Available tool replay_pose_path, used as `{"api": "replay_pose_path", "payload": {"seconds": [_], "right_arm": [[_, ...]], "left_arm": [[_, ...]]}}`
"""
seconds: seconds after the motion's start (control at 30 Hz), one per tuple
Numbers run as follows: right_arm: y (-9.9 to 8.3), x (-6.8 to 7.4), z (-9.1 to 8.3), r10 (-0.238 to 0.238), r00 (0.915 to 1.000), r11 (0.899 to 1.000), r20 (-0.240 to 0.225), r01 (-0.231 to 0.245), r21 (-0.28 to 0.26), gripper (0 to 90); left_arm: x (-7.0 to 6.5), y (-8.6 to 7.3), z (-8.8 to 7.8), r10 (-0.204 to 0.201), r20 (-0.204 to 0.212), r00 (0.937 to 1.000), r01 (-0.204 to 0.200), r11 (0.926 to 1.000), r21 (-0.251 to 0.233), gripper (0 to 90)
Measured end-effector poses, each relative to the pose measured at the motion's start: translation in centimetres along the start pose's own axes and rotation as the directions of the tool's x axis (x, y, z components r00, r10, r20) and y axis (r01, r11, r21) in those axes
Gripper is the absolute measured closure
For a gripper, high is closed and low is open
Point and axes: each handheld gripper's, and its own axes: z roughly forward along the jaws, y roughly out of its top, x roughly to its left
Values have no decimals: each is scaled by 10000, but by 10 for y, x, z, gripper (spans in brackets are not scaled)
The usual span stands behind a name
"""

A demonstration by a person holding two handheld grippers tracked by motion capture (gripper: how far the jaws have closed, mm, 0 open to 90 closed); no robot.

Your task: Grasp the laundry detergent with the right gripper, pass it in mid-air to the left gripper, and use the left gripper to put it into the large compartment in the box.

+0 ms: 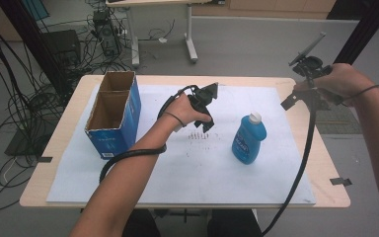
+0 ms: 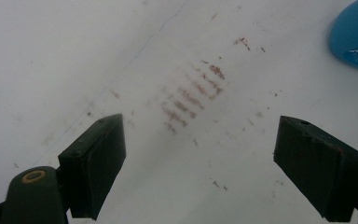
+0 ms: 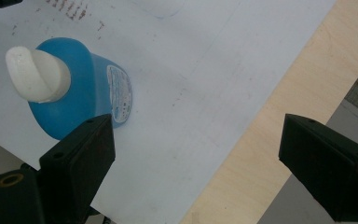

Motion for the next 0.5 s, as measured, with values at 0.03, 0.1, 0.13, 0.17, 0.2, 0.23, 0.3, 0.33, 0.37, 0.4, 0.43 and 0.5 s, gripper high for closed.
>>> {"api": "replay_pose_path", "payload": {"seconds": [0.03, 0.1, 0.13, 0.17, 0.2, 0.23, 0.3, 0.33, 0.37, 0.4, 0.43, 0.5], "right_arm": [[0, -1, 1, 22, 10000, 10000, -26, -22, 3, 103], [-1, -2, 1, 77, 10000, 10000, -36, -77, 4, 103], [-1, -3, 2, 65, 10000, 10000, -42, -65, -13, 103], [-3, -3, 4, 106, 9999, 9999, -52, -106, -13, 102], [-4, -3, 5, 135, 9999, 9999, -71, -136, -29, 102], [-5, -3, 6, 113, 9999, 9999, -90, -113, -27, 103], [-9, -3, 8, 147, 9999, 9999, -74, -148, -70, 102], [-9, -3, 8, 147, 9999, 9999, -74, -148, -70, 102], [-11, -2, 10, 138, 9999, 9999, -60, -139, -63, 102], [-14, -2, 12, 96, 9999, 9999, -38, -97, -91, 102], [-14, -2, 12, 96, 9999, 9999, -38, -97, -91, 102], [-20, -2, 17, 144, 9999, 9998, -75, -145, -117, 101]], "left_arm": [[1, 0, 0, -16, 35, 10000, 16, 10000, -8, 170], [2, 0, -1, -36, 76, 10000, 36, 10000, -56, 170], [2, -1, -2, -115, 146, 9998, 117, 9998, -152, 170], [4, -3, -4, -249, 247, 9994, 255, 9994, -250, 170], [3, -5, -4, -303, 292, 9991, 311, 9991, -273, 170], [3, -7, -5, -302, 289, 9991, 309, 9992, -264, 170], [3, -12, -5, -490, 302, 9983, 498, 9984, -263, 170], [3, -12, -5, -490, 302, 9983, 498, 9984, -263, 170], [3, -14, -5, -525, 316, 9981, 532, 9983, -233, 170], [4, -16, -5, -583, 309, 9978, 590, 9980, -207, 170], [5, -19, -4, -688, 275, 9972, 694, 9974, -186, 170], [7, -29, -2, -1025, 310, 9943, 1029, 9946, -136, 170]]}}
